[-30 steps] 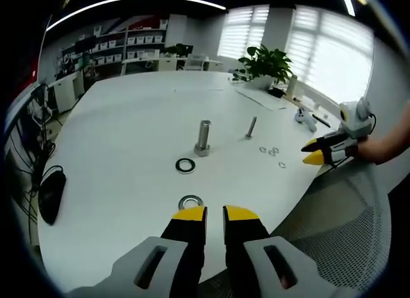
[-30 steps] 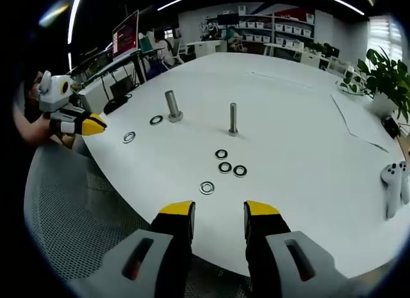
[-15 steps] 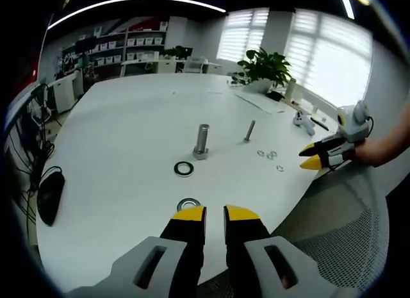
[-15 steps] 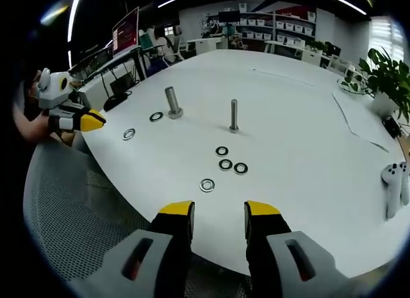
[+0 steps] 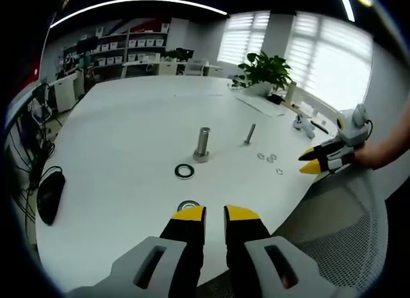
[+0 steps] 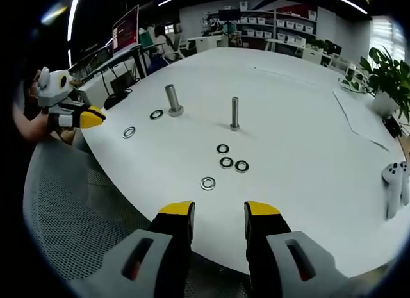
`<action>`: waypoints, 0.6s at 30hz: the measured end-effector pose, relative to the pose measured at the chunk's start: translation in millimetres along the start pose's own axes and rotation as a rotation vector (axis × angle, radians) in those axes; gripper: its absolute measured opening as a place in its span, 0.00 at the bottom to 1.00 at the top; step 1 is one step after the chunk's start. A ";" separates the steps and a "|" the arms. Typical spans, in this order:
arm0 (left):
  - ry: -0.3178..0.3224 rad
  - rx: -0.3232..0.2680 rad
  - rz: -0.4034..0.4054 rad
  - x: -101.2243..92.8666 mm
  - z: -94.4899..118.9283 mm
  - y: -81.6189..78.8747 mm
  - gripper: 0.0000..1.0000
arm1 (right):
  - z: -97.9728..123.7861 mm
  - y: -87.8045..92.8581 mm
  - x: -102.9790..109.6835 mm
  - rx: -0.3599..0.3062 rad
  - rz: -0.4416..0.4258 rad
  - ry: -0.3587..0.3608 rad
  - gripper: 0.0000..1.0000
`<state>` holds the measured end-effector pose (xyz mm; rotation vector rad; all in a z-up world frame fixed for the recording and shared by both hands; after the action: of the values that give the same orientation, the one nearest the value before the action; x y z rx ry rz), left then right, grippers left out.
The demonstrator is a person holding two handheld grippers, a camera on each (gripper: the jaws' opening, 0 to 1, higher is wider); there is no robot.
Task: Place the washer onto the threaded stud by aligning its center hole with the stud, sliding it down to the base, and recovering from edge contact or off-axis alignment until the washer reaches the visible bottom stop.
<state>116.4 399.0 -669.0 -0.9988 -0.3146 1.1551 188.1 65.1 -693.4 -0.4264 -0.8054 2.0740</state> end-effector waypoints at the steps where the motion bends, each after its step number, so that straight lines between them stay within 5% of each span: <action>1: 0.000 0.003 0.001 0.5 -0.3 0.5 0.09 | -0.1 -0.2 0.1 -0.001 0.001 -0.001 0.34; 18: -0.005 -0.014 0.007 1.5 0.8 -1.8 0.09 | -0.9 -0.5 1.0 0.011 -0.002 -0.010 0.34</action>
<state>117.6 400.6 -667.6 -1.0105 -0.3239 1.1627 188.3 66.5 -693.8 -0.4094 -0.7998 2.0792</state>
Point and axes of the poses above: the point that each gripper's makers call its tool centre point, and the gripper's own axes: z roughly backward along the fingers, x roughly to its left, y roughly out of its underside, the point moved 10 cm from there along z, roughly backward along the fingers, and after that the axes turned 6 degrees about y, right-handed, at the moved point
